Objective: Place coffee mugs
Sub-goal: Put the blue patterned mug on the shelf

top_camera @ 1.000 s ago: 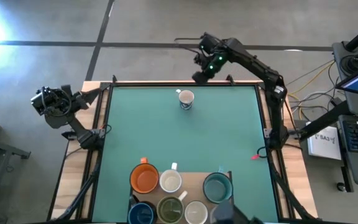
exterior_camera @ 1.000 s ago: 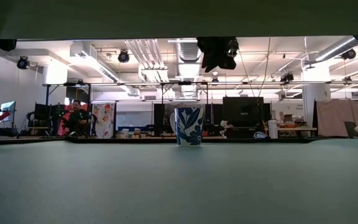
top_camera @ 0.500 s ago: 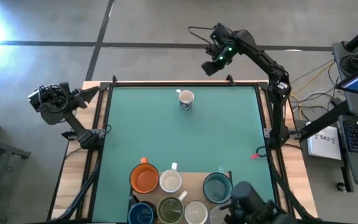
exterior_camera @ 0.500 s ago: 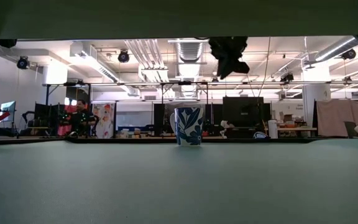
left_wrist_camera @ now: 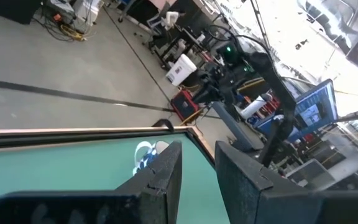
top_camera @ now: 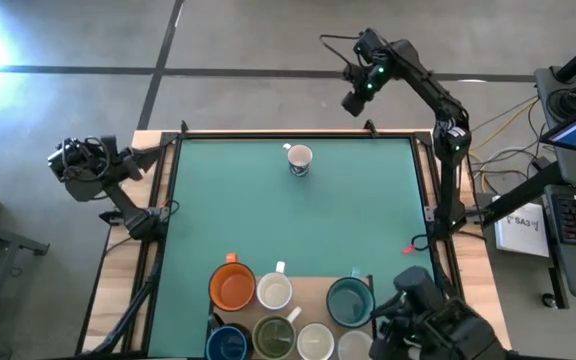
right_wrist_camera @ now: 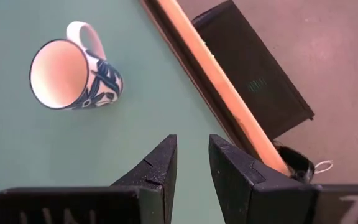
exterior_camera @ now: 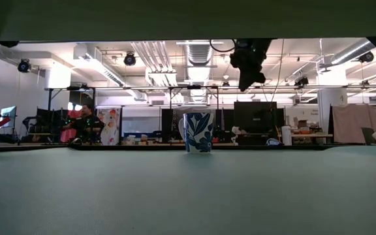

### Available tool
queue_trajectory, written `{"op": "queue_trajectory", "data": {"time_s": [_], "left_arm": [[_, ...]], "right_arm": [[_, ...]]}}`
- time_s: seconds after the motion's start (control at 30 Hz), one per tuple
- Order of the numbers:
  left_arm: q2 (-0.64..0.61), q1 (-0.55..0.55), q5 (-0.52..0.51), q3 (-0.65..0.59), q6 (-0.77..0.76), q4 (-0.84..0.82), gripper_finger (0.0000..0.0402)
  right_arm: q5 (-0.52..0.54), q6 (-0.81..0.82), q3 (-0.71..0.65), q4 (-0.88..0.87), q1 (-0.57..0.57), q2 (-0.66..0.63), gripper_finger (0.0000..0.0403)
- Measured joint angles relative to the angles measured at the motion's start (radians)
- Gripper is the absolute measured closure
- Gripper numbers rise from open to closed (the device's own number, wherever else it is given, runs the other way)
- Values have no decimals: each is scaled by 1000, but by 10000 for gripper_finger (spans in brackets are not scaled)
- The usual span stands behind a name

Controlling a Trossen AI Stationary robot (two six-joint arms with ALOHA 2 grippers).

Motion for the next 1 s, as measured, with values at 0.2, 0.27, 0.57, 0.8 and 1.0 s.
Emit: {"op": "queue_trajectory", "data": {"time_s": [0.2, 0.27, 0.57, 0.8, 1.0], "left_arm": [[92, 2, -43, -29, 37, 104, 322], [132, 2, -50, -29, 38, 129, 322], [345, 94, -34, 38, 102, 244, 322], [496, 444, 335, 131, 191, 251, 322], [637, 889, 833, 231, 539, 254, 322]], "right_arm": [[-4, 12, 0, 0, -22, 0, 321], [-9, 6, 0, 0, -21, 0, 321], [-30, -8, 0, 4, -21, 0, 321], [-30, -16, 0, 6, -21, 0, 321], [-30, -24, 0, 5, -21, 0, 321]]}}
